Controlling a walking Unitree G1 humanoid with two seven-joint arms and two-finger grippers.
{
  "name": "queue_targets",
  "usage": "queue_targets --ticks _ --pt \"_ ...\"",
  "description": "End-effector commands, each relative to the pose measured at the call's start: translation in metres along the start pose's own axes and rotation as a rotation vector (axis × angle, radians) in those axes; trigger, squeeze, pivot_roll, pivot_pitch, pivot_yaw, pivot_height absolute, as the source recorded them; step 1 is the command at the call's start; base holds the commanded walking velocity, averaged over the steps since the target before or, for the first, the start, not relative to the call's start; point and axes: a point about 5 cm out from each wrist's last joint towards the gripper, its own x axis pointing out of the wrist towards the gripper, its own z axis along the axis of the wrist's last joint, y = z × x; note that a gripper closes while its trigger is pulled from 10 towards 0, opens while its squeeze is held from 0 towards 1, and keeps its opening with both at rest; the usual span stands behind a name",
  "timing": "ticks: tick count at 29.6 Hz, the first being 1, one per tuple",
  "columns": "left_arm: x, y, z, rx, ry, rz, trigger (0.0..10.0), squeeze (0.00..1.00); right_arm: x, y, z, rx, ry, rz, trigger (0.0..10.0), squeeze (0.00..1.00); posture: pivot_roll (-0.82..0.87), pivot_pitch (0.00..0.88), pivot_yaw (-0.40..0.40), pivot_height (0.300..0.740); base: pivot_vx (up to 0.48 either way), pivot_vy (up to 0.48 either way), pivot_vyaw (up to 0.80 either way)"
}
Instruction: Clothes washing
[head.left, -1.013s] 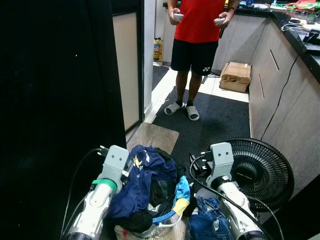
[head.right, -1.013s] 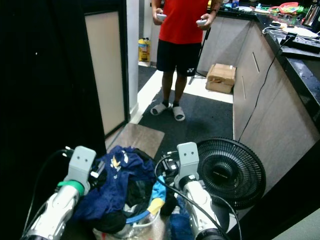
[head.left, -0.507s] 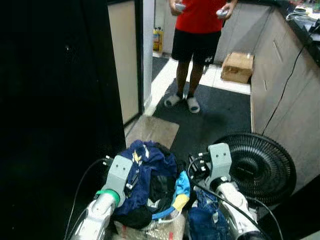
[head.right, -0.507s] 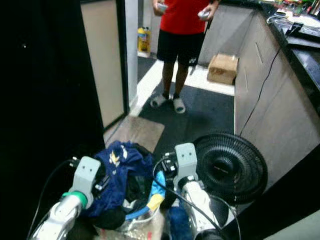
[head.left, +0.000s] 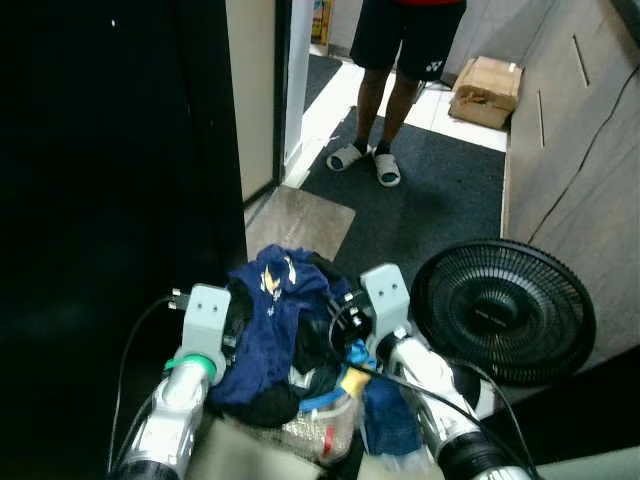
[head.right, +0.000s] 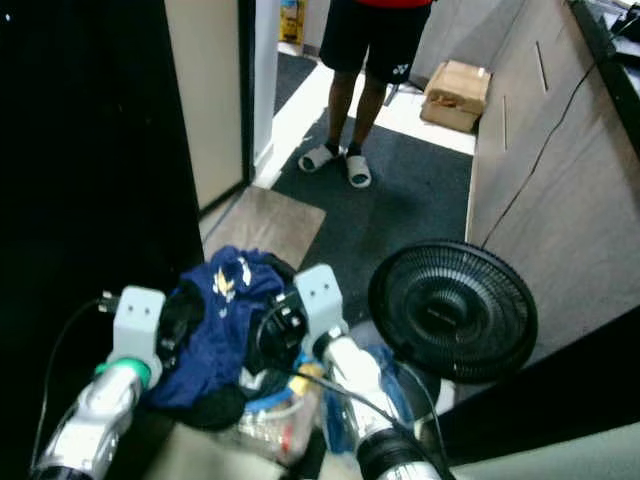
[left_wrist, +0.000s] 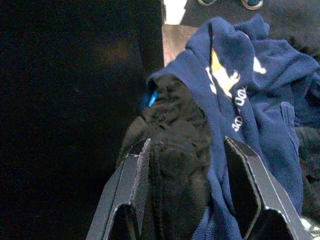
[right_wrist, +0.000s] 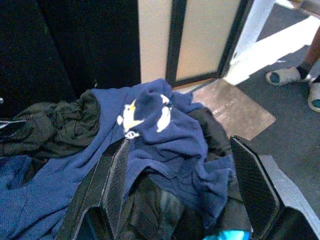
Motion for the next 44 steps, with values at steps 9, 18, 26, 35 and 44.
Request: queue_targets --ticks 9,18,26,35,44 --pt "-0.013 -0.019 -0.015 -0.039 0.045 -0.02 10.0 0.0 -0.004 0.036 -0.024 0.058 0.138 0.272 10.0 0.0 0.1 0.355 -0.09 0.74 0.0 0.0 0.0" --pt "-0.016 -0.006 0.004 -0.061 -0.003 0.017 10.0 0.0 -0.032 0.064 -0.075 0.055 0.349 0.334 10.0 0.0 0.14 0.379 -0.088 0.74 0.0 0.0 0.0" --pt "-0.019 0.008 0.011 -0.054 -0.011 0.054 10.0 0.0 -0.027 0.046 -0.075 0.006 0.389 0.263 10.0 0.0 0.16 0.443 -0.073 0.74 0.0 0.0 0.0" --pt "-0.024 0.02 0.024 -0.055 -0.028 0.085 10.0 0.0 0.008 0.035 -0.034 0.016 0.246 0.21 10.0 0.0 0.18 0.46 -0.067 0.74 0.0 0.0 0.0" --pt "-0.027 0.022 0.029 -0.062 -0.032 0.104 10.0 0.0 0.025 0.064 -0.005 0.074 0.127 0.359 10.0 0.0 0.18 0.457 -0.081 0.74 0.0 0.0 0.0"
